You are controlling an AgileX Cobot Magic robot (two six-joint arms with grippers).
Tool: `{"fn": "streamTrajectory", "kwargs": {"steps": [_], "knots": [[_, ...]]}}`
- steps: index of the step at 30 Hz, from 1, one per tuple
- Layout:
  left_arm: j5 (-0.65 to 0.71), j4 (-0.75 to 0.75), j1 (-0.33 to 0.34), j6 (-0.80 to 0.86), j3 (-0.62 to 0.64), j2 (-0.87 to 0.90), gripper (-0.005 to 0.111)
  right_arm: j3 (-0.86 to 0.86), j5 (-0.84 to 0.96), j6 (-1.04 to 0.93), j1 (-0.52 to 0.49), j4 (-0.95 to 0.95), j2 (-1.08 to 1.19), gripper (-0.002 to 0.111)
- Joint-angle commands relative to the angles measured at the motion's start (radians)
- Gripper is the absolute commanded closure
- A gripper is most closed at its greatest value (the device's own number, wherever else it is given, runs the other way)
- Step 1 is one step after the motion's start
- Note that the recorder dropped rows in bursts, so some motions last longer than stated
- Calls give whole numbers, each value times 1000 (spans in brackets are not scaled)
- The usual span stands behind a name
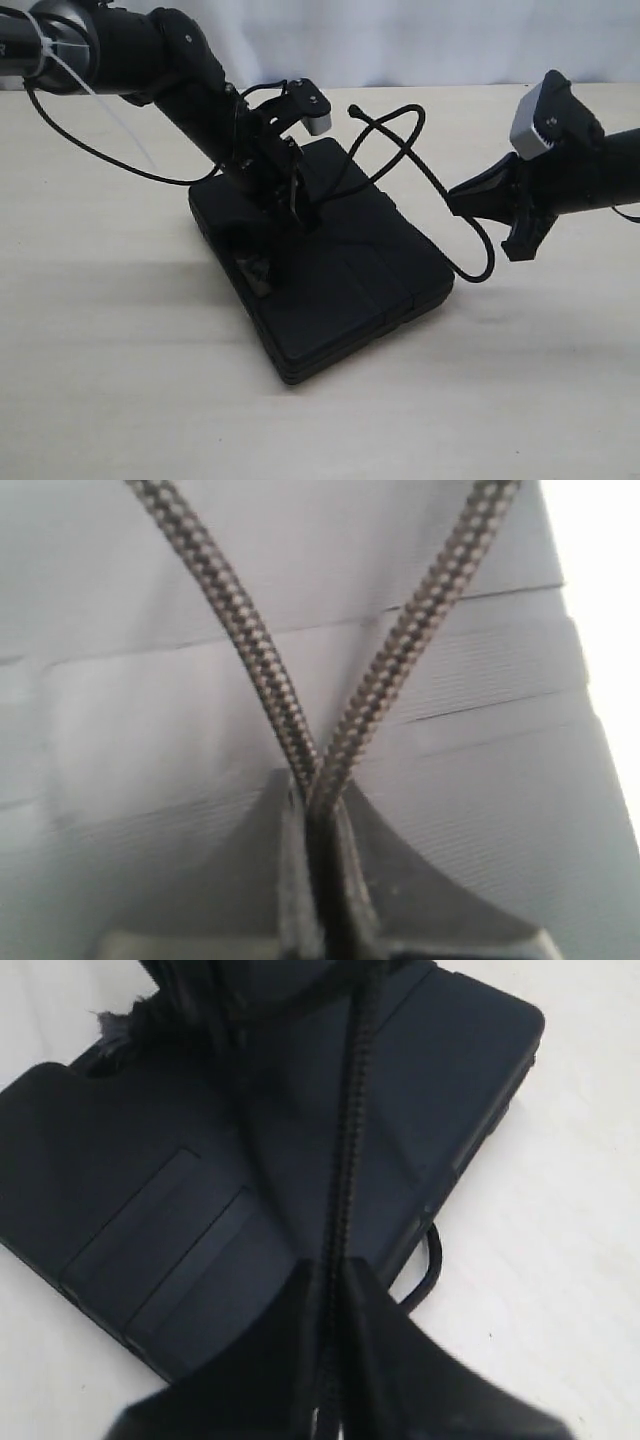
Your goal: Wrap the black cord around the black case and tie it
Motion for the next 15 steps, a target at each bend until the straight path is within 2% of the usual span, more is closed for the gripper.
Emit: {"fn": "streamTrajectory", "kwargs": {"steps": [1, 4, 12, 15], "knots": [[61, -89, -1, 80, -2, 1, 107, 1, 26, -19, 0, 78, -5, 104], [105, -96, -1, 110, -2, 1, 107, 1, 59, -19, 0, 143, -5, 104], [118, -164, -1, 152, -2, 1, 106, 1, 88, -19, 0, 276, -5, 104], [118, -166, -1, 156, -2, 1, 98, 1, 103, -19, 0, 287, -5, 104]]}}
